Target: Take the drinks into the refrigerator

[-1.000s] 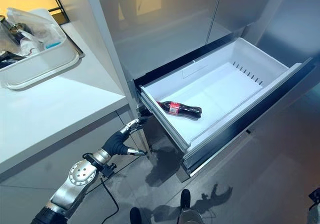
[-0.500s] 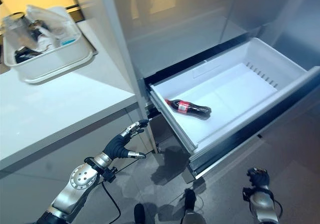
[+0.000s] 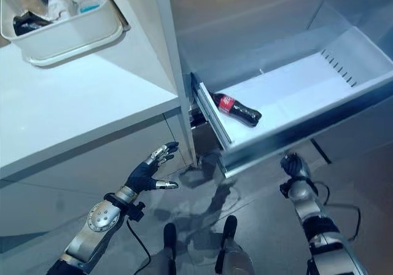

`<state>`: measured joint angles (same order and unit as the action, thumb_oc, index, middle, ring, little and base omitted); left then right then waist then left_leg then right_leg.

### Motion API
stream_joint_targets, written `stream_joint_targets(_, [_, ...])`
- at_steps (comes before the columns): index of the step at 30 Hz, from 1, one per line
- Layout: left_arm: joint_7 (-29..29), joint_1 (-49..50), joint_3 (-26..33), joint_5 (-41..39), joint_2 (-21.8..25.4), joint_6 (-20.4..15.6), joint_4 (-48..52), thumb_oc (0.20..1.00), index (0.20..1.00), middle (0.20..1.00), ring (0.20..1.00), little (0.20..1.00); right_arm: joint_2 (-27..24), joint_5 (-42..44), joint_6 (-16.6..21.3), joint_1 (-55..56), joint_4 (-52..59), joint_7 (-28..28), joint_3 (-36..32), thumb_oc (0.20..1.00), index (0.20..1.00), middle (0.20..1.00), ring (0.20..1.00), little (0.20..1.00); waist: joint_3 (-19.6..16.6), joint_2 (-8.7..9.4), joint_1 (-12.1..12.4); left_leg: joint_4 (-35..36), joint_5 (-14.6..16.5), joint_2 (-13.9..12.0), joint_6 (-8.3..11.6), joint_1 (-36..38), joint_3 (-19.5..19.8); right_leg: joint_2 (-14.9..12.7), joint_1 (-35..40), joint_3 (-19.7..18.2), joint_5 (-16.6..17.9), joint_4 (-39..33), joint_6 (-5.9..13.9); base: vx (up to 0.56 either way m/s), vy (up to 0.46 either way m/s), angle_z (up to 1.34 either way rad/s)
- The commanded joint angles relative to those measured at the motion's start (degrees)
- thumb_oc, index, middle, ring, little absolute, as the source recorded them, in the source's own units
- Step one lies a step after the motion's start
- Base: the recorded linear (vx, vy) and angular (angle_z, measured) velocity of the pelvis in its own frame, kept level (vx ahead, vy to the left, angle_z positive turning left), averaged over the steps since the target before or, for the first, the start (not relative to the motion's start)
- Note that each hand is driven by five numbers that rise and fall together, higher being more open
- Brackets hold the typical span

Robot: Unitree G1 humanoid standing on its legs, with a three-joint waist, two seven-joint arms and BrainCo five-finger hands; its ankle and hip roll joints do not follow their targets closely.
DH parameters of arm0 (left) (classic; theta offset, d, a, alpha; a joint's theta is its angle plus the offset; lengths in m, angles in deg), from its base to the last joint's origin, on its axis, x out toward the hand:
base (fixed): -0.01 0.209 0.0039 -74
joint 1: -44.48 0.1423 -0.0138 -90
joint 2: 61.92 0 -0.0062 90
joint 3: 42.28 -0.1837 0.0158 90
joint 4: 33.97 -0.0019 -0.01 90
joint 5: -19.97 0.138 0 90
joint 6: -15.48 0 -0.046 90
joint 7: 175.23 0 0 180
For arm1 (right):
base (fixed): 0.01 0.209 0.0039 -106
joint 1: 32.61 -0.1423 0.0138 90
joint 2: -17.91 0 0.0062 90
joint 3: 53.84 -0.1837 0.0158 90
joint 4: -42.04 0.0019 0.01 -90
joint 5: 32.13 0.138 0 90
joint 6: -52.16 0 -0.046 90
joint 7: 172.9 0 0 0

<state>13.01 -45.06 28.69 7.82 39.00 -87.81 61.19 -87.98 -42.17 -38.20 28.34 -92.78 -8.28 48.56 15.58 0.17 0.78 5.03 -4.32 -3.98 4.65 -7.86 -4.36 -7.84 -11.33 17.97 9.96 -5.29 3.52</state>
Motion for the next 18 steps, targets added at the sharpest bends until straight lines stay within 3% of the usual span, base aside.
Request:
stream_joint_targets(1, [-2.3,-3.2,-1.9,-0.9,1.0,-4.1,2.7,1.0,1.0,1.0,1.0,1.0,0.4,-3.2,6.3,-21.6,2.7,-0.8,5.8,0.2,0.2,0.2,0.2,0.2,0.2,3.73,5.1,0.0,1.2,3.9,-2.4,-3.3,2.5,-2.1,3.2,2.6,-2.7,0.3,4.84,-0.01,0.011,0.05])
stream_joint_targets(10, [-5.4,-4.0,-1.5,0.7,0.1,-4.3,1.5,1.0,1.0,1.0,1.0,1.0,3.9,-8.5,5.3,-33.7,2.3,-0.1,12.2,0.2,0.2,0.2,0.2,0.2,2.1,4.42,7.5,0.0,0.7,4.3,-2.18,-4.9,4.3,-2.5,3.0,4.9,-2.7,0.4,4.73,0.0,0.005,0.15])
stream_joint_targets(18, [-6.9,-4.4,-0.3,1.3,-0.1,-4.2,2.0,1.0,1.0,1.0,1.0,1.0,5.7,-9.0,5.1,-34.9,3.2,0.0,12.5,0.2,0.2,0.2,0.2,0.2,2.3,4.45,7.7,0.0,0.8,4.6,-2.24,-5.0,4.7,-2.7,3.1,5.3,-2.8,0.4,4.72,0.0,0.014,0.09])
